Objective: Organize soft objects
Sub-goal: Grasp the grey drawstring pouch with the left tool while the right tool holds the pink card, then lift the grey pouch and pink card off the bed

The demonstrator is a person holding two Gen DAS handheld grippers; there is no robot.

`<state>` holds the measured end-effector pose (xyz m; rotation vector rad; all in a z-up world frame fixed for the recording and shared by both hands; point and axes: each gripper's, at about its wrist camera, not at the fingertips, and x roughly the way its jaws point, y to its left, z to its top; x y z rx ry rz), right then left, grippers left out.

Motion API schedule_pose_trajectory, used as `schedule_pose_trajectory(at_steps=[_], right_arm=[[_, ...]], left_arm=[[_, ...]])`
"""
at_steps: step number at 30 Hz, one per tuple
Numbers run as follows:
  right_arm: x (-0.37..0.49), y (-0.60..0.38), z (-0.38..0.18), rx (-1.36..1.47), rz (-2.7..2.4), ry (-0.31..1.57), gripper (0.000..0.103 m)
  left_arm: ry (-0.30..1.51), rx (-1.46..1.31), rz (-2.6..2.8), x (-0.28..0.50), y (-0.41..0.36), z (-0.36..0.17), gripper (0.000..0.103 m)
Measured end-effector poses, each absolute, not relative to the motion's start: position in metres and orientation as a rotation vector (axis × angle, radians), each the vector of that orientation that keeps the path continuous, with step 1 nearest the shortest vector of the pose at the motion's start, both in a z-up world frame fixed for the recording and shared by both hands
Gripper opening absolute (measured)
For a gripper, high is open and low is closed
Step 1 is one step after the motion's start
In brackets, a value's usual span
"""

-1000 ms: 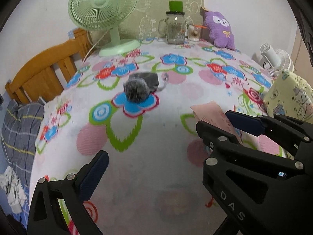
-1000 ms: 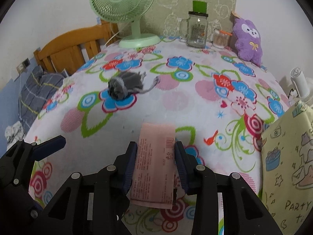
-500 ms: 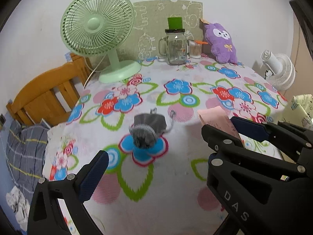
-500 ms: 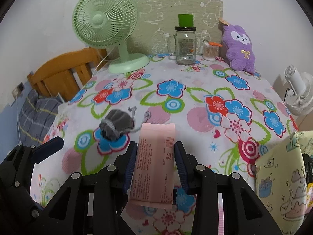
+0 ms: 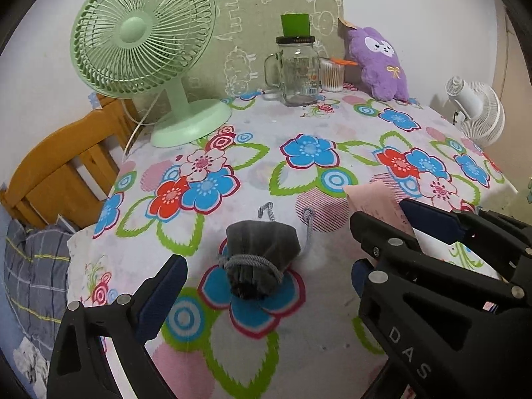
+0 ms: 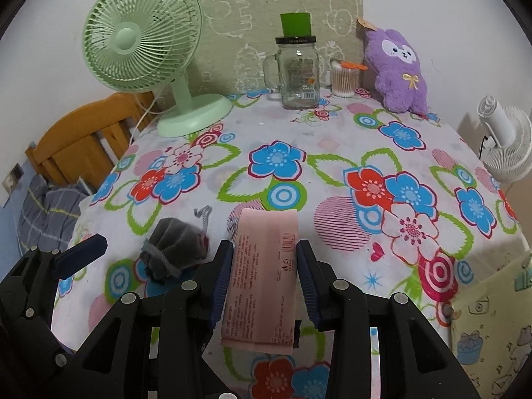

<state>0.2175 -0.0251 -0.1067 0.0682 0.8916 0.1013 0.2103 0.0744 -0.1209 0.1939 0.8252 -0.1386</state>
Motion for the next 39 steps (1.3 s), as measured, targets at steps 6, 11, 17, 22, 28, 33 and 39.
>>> schedule_pose_trajectory(at_steps=[6, 11, 17, 22, 28, 33, 39], right_arm=[[0.227, -0.021, -0.122, 0.056, 0.083, 0.919, 0.042], [0.232, -0.019, -0.131, 0.055, 0.089, 0.945, 0.042], [0.233, -0.019, -0.134, 0.060, 0.092, 0.946, 0.042], [0.232, -0.020, -0.133, 0.064, 0.086, 0.947, 0.042], [0.227, -0.024, -0.134, 0.087, 0.087, 0.950, 0.042], [0.218, -0.026, -0.133, 0.087, 0.095, 0.961, 0.042], [0.201, -0.024, -0.129, 0.065, 0.110, 0.962, 0.042]], left_arm=[[0.864, 0.176, -0.149, 0.226, 0.078, -0.138, 0.086], [0.896, 0.160, -0.152, 0.232, 0.081, -0.149, 0.070], [0.898, 0.137, -0.185, 0.232, 0.083, -0.150, 0.055], [0.900, 0.137, -0.198, 0.231, 0.079, -0.150, 0.047], [0.900, 0.095, -0.164, 0.225, 0.080, -0.150, 0.042], [0.911, 0.094, -0.143, 0.214, 0.079, -0.149, 0.041], [0.916, 0.071, -0.136, 0.194, 0.080, -0.147, 0.040]])
